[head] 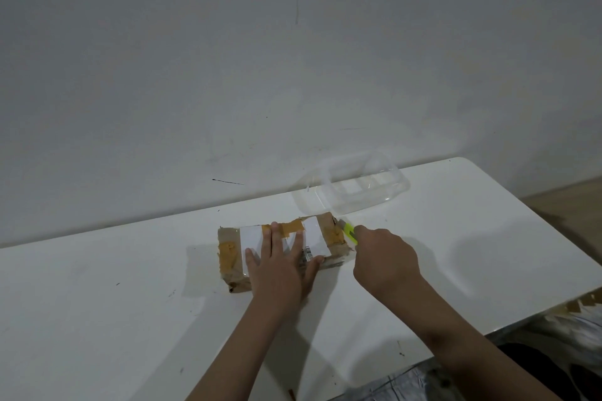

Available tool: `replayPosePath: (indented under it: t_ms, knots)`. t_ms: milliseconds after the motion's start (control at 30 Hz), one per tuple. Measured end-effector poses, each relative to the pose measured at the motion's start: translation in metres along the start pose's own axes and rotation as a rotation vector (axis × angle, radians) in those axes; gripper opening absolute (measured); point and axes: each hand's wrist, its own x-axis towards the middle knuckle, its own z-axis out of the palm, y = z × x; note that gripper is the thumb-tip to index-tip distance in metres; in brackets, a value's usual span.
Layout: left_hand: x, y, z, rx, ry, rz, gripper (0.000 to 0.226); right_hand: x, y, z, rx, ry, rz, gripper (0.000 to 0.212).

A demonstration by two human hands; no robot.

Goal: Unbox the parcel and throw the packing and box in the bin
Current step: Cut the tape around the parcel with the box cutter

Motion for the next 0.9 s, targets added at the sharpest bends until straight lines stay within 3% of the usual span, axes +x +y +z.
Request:
replayPosePath:
  t_ms: [267, 533, 900]
  knots:
    - [-0.001, 0.002, 0.0, 0.015, -0.008, 0.003, 0.067, 0.003, -0.008, 0.004, -0.013, -0.057, 0.008, 0.028]
    - [0.001, 0.001, 0.005, -0.003, 0.011, -0.013, 0.068, -0.004, -0.023, -0.004, -0.061, -0.011, -0.087, 0.035]
    - [0.0, 0.002, 0.004, -0.033, 0.024, -0.016, 0.069, -0.009, -0.02, -0.008, -0.086, -0.089, -0.047, 0.038]
